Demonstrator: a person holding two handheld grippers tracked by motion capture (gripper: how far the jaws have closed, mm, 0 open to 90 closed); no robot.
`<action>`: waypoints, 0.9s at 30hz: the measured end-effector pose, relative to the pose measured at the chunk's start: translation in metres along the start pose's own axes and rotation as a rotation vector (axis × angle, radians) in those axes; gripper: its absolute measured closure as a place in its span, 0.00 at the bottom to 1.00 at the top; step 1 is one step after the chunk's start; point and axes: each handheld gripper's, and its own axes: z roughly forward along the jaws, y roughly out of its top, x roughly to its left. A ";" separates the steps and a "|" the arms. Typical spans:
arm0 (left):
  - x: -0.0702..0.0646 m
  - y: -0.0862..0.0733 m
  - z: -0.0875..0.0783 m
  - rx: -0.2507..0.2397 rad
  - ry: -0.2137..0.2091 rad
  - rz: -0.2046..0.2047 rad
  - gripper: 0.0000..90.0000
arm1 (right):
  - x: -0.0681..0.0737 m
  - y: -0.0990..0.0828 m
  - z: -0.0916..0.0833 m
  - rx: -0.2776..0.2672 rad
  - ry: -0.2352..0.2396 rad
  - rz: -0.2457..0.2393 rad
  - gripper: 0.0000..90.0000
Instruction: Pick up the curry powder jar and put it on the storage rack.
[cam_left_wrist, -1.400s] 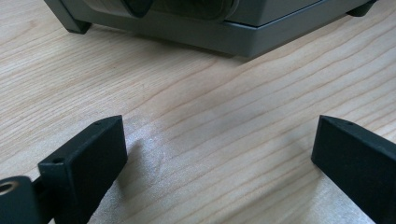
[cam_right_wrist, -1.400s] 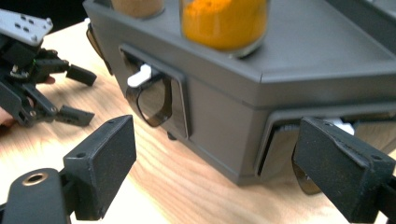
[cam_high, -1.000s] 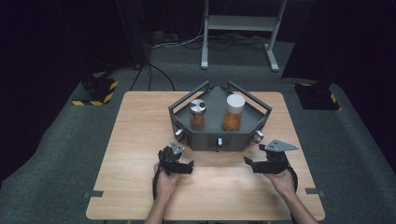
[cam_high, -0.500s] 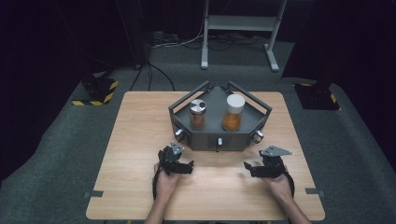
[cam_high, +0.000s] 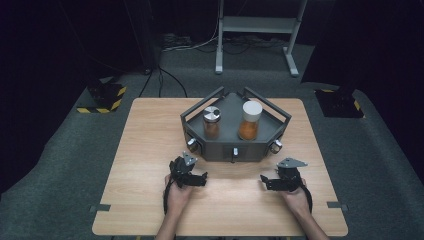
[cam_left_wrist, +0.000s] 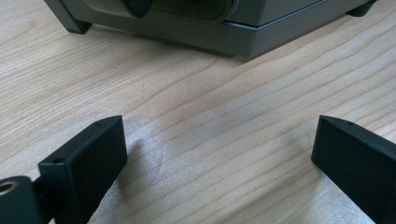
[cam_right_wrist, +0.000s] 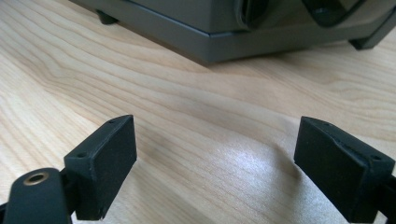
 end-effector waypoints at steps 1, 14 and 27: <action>0.000 0.000 0.000 0.000 0.001 0.000 0.04 | 0.001 0.000 0.000 0.000 -0.005 0.003 0.15; 0.000 0.000 0.000 -0.001 0.000 -0.001 0.04 | 0.005 0.006 0.004 0.023 -0.015 0.000 0.13; 0.000 0.000 0.000 0.000 0.000 0.001 0.04 | 0.004 0.006 0.004 0.025 -0.011 -0.001 0.13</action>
